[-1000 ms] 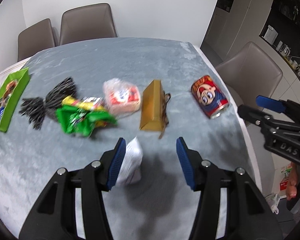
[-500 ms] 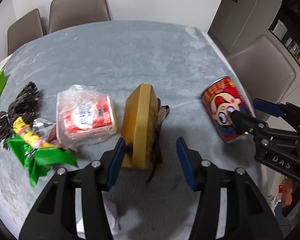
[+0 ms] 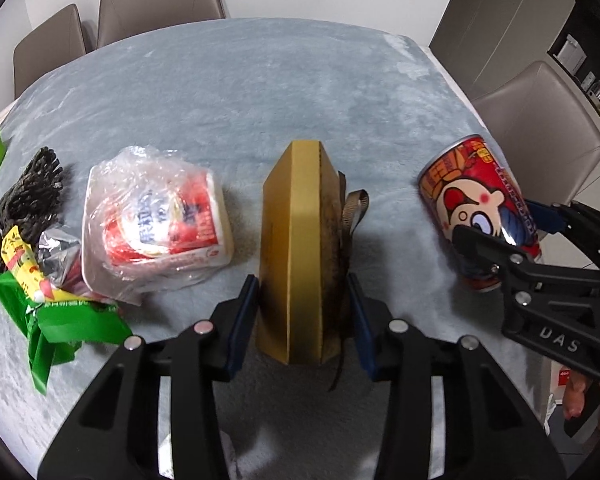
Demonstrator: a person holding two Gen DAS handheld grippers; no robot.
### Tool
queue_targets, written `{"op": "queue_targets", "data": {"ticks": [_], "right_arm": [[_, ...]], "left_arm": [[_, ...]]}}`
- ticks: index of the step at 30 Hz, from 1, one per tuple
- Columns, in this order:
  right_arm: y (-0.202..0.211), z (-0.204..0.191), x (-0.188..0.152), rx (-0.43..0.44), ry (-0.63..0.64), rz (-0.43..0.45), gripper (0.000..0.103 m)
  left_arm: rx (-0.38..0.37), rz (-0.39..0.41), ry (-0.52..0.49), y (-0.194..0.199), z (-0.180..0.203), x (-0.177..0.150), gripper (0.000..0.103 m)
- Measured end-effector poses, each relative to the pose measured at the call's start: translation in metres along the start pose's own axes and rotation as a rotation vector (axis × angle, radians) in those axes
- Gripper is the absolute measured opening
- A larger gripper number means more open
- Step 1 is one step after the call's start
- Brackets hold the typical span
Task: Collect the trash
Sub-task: 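Grasp the red cartoon can with the right tool while the left tool grasps the small gold box, then carry the red can and small gold box over the metal bin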
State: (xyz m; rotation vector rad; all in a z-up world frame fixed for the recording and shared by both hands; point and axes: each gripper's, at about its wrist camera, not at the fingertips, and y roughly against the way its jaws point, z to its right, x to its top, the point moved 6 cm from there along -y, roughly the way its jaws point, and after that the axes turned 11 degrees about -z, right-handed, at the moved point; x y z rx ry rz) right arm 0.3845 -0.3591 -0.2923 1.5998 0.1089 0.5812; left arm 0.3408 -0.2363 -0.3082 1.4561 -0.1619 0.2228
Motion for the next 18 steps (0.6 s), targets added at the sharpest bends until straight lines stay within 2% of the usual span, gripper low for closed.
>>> {"op": "queue_targets", "data": {"ticks": [12,18], "right_arm": [[0.038,-0.009,-0.022,0.017,-0.015,0.027,0.063],[0.07,-0.017,-0.043,0.004,-0.033,0.067,0.063]], "left_arm": [[-0.017,0.061,-0.026,0.045,0.01,-0.015,0.043],[-0.031,0.105,-0.055,0.079,0.016,-0.037,0.043]]}}
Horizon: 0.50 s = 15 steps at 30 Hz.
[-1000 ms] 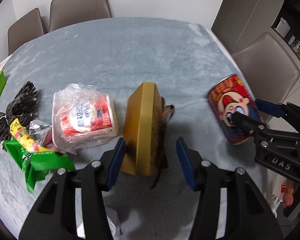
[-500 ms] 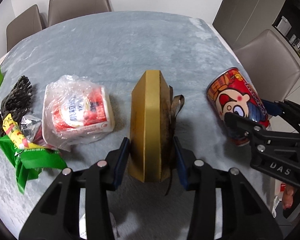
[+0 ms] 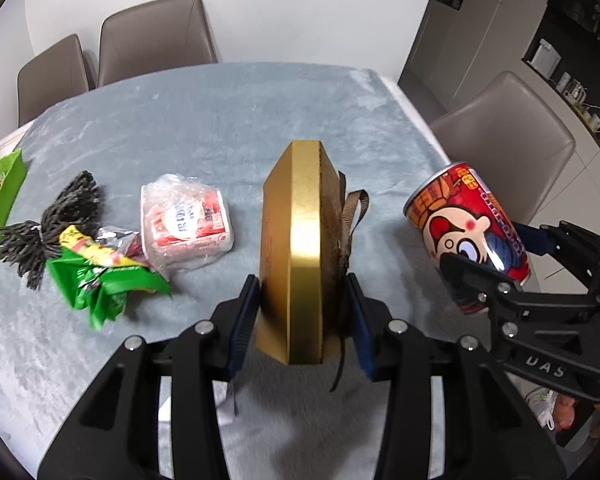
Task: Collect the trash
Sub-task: 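Carry the red can and small gold box over the metal bin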
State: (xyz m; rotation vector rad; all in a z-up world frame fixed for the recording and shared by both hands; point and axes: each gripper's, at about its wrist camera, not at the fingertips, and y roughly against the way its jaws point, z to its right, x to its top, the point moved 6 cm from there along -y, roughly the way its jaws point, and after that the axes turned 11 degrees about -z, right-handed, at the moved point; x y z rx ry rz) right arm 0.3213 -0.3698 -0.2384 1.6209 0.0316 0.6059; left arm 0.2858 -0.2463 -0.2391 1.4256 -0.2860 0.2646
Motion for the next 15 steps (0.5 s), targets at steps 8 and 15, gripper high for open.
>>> {"op": "queue_targets", "data": {"ticks": [8,15], "right_arm": [[0.035,-0.001,-0.041,-0.032,-0.074,0.039,0.063],[0.06,0.015,-0.098,-0.093,-0.206,0.045,0.063]], "left_arm": [[-0.041,0.014,-0.092,0.026,0.025,-0.035,0.043],[-0.102,-0.004,-0.228,0.03,0.069,-0.063,0.043]]}}
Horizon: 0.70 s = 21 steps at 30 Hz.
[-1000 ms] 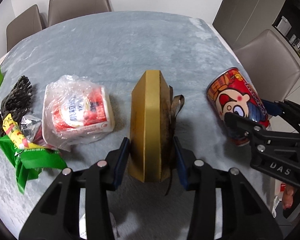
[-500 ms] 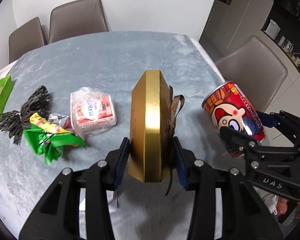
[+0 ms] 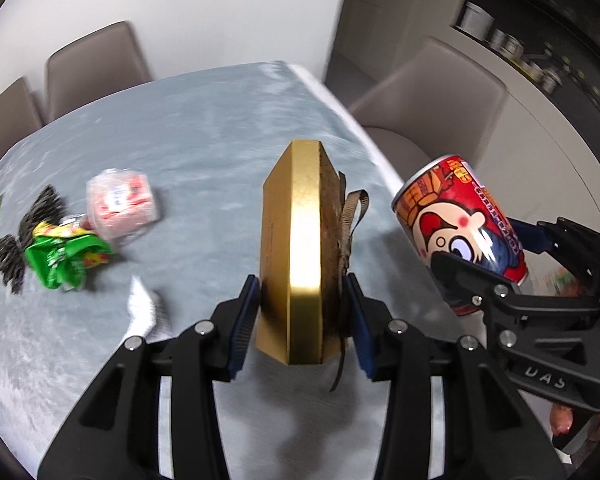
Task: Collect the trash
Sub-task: 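Carry the red can and small gold box over the metal bin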
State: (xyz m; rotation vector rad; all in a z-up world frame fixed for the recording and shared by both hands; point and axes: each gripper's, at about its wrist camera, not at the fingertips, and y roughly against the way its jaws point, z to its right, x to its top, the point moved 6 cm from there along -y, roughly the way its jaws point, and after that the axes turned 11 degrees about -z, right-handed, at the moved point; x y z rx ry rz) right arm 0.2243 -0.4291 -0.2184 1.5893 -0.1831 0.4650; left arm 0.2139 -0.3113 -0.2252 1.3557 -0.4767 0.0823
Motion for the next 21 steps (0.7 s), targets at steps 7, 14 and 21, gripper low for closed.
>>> {"op": "queue_targets", "data": {"ticks": [7,14,21], "right_arm": [[0.021,0.053,-0.052,-0.058,-0.126,0.001,0.063],[0.043,0.123,-0.084,-0.076,-0.18,0.033,0.063],[0.044,0.206,-0.111,-0.049,-0.054,0.0,0.063]], "left_arm": [[-0.047,-0.002,-0.12,-0.003,0.065,-0.006,0.043],[-0.05,0.022,-0.165,-0.009,0.135,0.0,0.043],[-0.034,0.032,-0.04,-0.029,0.216,-0.002,0.043]]}}
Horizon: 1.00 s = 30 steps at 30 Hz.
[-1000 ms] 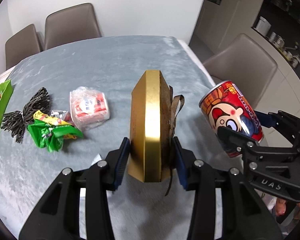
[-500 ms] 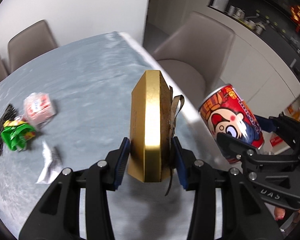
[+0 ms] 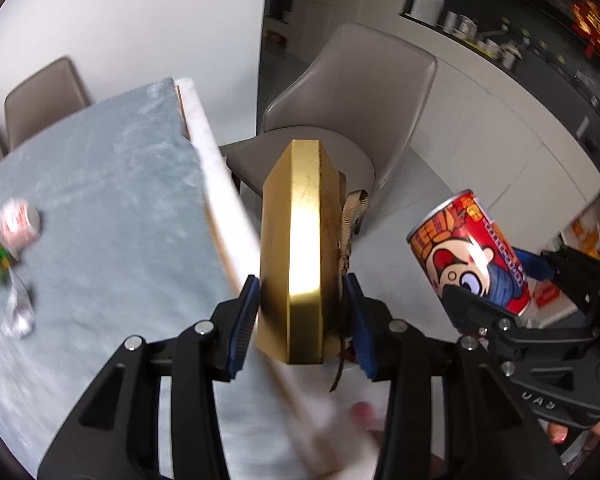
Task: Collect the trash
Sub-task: 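Carry the red can and small gold box over the metal bin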
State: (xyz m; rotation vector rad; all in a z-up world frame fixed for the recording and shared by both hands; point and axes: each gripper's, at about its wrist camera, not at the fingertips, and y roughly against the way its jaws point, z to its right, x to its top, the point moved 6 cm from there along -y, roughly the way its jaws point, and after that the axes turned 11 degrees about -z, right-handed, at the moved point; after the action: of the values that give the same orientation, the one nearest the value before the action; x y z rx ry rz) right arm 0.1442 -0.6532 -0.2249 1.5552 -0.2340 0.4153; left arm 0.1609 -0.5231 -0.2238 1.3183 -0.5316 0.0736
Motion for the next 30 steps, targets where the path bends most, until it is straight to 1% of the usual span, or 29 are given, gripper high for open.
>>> {"op": "queue_targets", "data": {"ticks": [3,4,7,13,16,19,23,26,28,30], "right_arm": [[-0.008,0.033,-0.009,0.007,0.052,-0.021,0.063],[-0.012,0.043,-0.012,0.009,0.063,-0.031,0.063],[-0.025,0.068,-0.02,0.018,0.084,-0.071,0.063],[-0.06,0.093,-0.034,0.015,0.093,-0.138,0.063],[-0.084,0.102,-0.042,0.01,0.075,-0.174,0.063],[-0.113,0.109,-0.051,0.006,0.07,-0.202,0.063],[-0.161,0.121,-0.065,-0.005,0.092,-0.229,0.063],[-0.207,0.131,-0.081,0.019,0.1,-0.266,0.063],[-0.236,0.134,-0.089,0.029,0.111,-0.281,0.063],[-0.272,0.138,-0.098,0.036,0.142,-0.295,0.063]], "left_arm": [[0.009,-0.004,0.064,-0.016,0.03,-0.006,0.043],[0.009,-0.017,0.093,-0.026,0.041,-0.01,0.043],[0.004,-0.053,0.14,-0.043,0.061,-0.017,0.043],[0.014,-0.139,0.162,-0.089,0.089,-0.033,0.043],[0.018,-0.188,0.175,-0.12,0.097,-0.039,0.043],[0.017,-0.212,0.178,-0.146,0.102,-0.043,0.043],[0.024,-0.258,0.214,-0.205,0.108,-0.055,0.044],[0.038,-0.295,0.241,-0.257,0.104,-0.063,0.044],[0.038,-0.307,0.246,-0.287,0.104,-0.069,0.044],[0.054,-0.318,0.222,-0.323,0.105,-0.077,0.044]]}}
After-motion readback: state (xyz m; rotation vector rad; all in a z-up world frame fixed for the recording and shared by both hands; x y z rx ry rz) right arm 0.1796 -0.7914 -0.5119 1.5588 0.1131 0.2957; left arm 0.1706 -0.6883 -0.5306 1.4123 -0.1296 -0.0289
